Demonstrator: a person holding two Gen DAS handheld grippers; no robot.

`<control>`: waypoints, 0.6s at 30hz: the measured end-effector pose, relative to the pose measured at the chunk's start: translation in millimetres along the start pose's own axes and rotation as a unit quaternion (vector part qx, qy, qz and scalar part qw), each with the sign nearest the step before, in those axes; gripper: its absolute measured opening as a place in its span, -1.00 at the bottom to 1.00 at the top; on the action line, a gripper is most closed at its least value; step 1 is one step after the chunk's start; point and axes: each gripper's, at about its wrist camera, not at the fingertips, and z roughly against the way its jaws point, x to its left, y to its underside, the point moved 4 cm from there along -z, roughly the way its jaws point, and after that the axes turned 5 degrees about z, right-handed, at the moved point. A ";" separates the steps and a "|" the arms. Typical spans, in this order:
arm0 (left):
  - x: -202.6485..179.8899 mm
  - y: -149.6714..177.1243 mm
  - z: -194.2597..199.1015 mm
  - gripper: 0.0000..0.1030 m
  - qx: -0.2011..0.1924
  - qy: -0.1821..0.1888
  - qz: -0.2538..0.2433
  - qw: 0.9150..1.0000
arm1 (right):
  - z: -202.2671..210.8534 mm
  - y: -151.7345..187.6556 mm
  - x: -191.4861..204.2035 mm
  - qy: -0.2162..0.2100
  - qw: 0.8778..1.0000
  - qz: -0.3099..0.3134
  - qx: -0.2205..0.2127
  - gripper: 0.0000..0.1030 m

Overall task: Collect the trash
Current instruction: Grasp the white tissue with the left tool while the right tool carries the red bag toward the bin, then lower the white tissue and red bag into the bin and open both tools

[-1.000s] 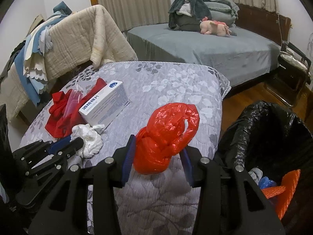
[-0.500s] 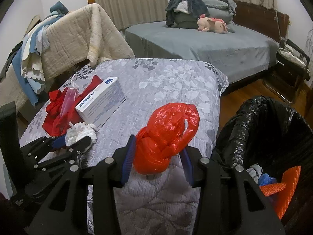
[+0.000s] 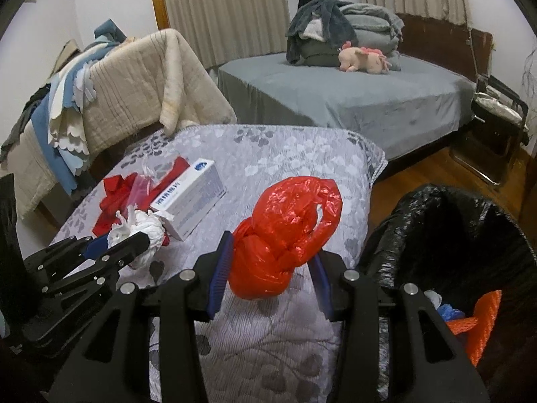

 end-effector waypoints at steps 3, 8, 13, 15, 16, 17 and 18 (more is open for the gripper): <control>-11.1 -7.0 7.8 -0.48 -0.009 0.010 -0.005 1.000 | 11.9 -1.6 -3.3 0.004 1.000 -0.001 -0.009 -0.18; -34.3 -17.2 15.6 -0.48 -0.021 0.027 -0.015 0.999 | 34.2 -1.9 -16.3 0.017 1.000 -0.009 -0.024 -0.18; -56.7 -23.2 21.7 -0.48 -0.031 0.042 -0.027 0.998 | 53.8 1.5 -34.4 0.034 0.999 -0.019 -0.034 -0.18; -66.2 -24.8 23.3 -0.48 -0.032 0.050 -0.033 0.998 | 65.7 4.4 -46.4 0.048 0.998 -0.028 -0.040 -0.18; -71.7 -25.5 23.7 -0.48 -0.033 0.055 -0.036 0.997 | 70.2 5.5 -51.5 0.053 0.997 -0.032 -0.042 -0.18; -75.6 -25.7 24.1 -0.48 -0.032 0.059 -0.038 0.997 | 73.9 6.6 -56.0 0.057 0.997 -0.036 -0.044 -0.18; -82.7 -26.3 24.0 -0.48 -0.031 0.065 -0.042 0.996 | 77.8 8.0 -61.4 0.063 0.996 -0.039 -0.045 -0.18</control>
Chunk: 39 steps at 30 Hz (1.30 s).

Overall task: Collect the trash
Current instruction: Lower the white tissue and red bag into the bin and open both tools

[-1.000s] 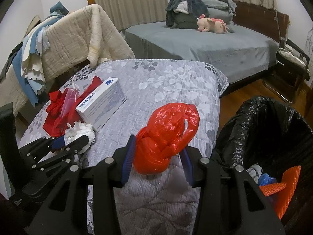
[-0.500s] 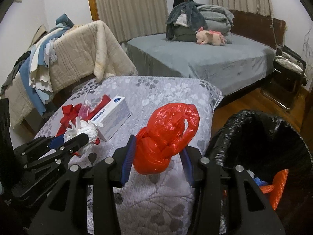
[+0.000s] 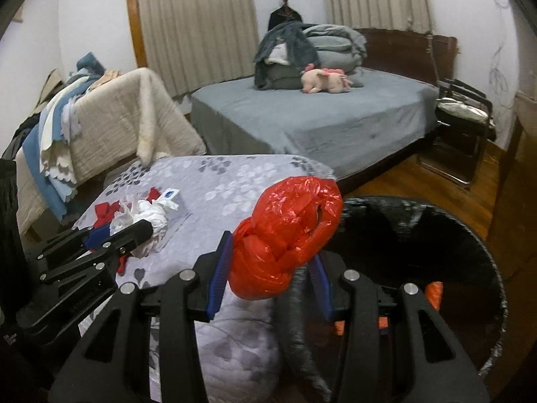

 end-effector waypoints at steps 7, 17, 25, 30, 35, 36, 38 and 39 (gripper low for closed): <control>-41.8 0.2 -8.2 -0.48 0.009 0.041 -0.024 0.999 | 20.8 14.6 -48.3 0.046 0.998 -0.030 -0.002 -0.18; -107.2 4.1 -27.9 -0.48 0.019 0.096 -0.062 0.993 | 38.3 41.8 -98.8 0.098 0.994 -0.057 0.008 -0.18; -150.7 7.0 -47.0 -0.48 0.031 0.131 -0.082 0.988 | 43.2 59.2 -127.2 0.123 0.990 -0.070 0.020 -0.17; -163.0 10.5 -58.8 -0.48 0.042 0.140 -0.089 0.985 | 41.9 71.1 -139.5 0.135 0.988 -0.075 0.031 -0.17; -168.8 15.0 -68.8 -0.45 0.057 0.150 -0.089 0.983 | 38.6 76.6 -144.1 0.139 0.986 -0.080 0.041 0.02; -168.9 16.2 -70.1 -0.36 0.062 0.151 -0.088 0.983 | 37.8 78.6 -145.1 0.142 0.985 -0.081 0.046 0.10; -167.1 17.3 -71.2 -0.11 0.070 0.158 -0.081 0.982 | 37.2 80.4 -147.5 0.148 0.984 -0.082 0.051 0.36; -165.6 18.0 -70.4 0.06 0.074 0.160 -0.078 0.981 | 36.4 82.3 -148.2 0.149 0.984 -0.082 0.056 0.40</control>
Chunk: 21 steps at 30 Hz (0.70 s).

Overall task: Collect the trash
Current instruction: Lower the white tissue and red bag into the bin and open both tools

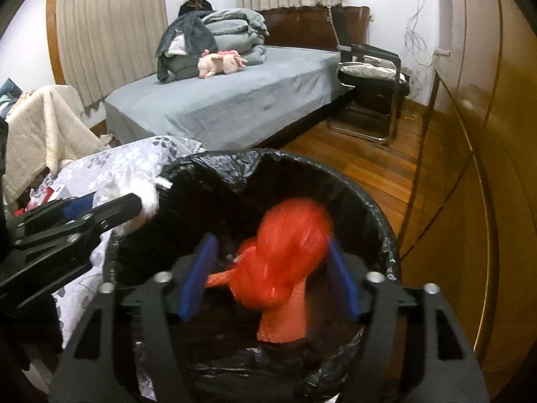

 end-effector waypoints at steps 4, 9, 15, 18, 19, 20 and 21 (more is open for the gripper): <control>5.2 4.1 6.4 0.31 0.001 -0.002 0.002 1.000 | -0.2 1.7 -2.0 0.004 1.000 0.001 0.002 0.47; 16.7 8.0 18.2 0.41 -0.002 -0.013 0.012 1.000 | 3.6 -1.9 2.1 0.006 1.000 -0.001 -0.006 0.60; 41.2 10.0 48.7 0.69 -0.031 -0.044 0.023 0.998 | 12.9 -11.6 11.8 -0.003 1.000 -0.011 -0.022 0.81; 55.8 9.2 64.7 0.82 -0.046 -0.063 0.029 0.997 | 17.7 -19.0 24.7 -0.015 0.999 -0.011 -0.032 0.83; 60.8 10.2 70.0 0.83 -0.049 -0.069 0.033 0.996 | 18.2 -21.7 29.7 -0.018 0.999 -0.008 -0.035 0.83; 67.4 10.6 75.0 0.84 -0.053 -0.075 0.037 0.995 | 19.0 -24.5 35.7 -0.022 0.999 -0.004 -0.039 0.84; 76.3 11.7 82.3 0.85 -0.057 -0.084 0.043 0.994 | 19.4 -27.4 43.9 -0.027 0.999 0.002 -0.043 0.84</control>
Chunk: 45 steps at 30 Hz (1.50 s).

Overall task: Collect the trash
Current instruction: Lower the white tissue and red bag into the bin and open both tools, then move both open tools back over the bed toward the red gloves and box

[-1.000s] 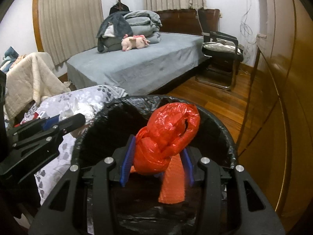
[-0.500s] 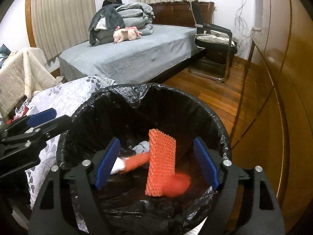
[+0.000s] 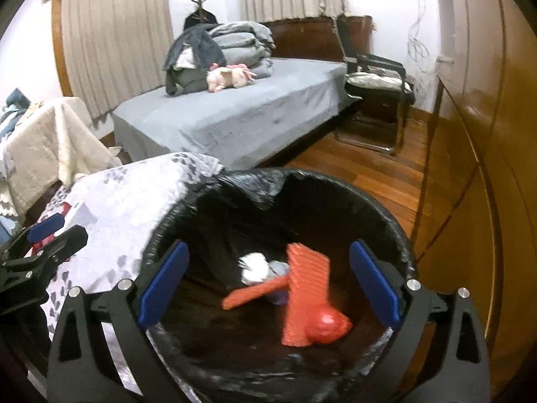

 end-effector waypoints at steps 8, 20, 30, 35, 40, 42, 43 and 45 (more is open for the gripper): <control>64.6 -3.3 32.6 0.86 -0.029 -0.066 0.033 0.997 | -9.2 -18.1 58.9 -0.041 0.998 0.037 -0.011 0.84; 158.3 13.0 71.4 0.84 -0.049 -0.168 0.062 0.983 | -39.7 -28.1 151.3 -0.096 0.992 0.084 -0.009 0.84; 236.1 36.7 85.2 0.83 -0.043 -0.231 0.103 0.967 | -82.7 -24.2 236.9 -0.132 0.984 0.120 0.014 0.84; 260.6 44.2 86.9 0.83 -0.039 -0.248 0.114 0.961 | -106.0 -12.8 276.4 -0.146 0.979 0.139 0.038 0.84; 281.0 51.3 84.8 0.83 -0.033 -0.264 0.117 0.957 | -121.2 -4.1 304.7 -0.157 0.975 0.151 0.054 0.84; 287.9 52.3 84.7 0.83 -0.033 -0.266 0.120 0.956 | -124.6 -2.3 314.5 -0.161 0.973 0.156 0.059 0.84; 292.2 52.5 84.5 0.83 -0.032 -0.267 0.123 0.955 | -125.0 -1.7 317.9 -0.163 0.972 0.158 0.060 0.84; 298.4 53.2 84.1 0.83 -0.032 -0.270 0.128 0.954 | -126.3 -1.0 322.4 -0.167 0.971 0.161 0.062 0.84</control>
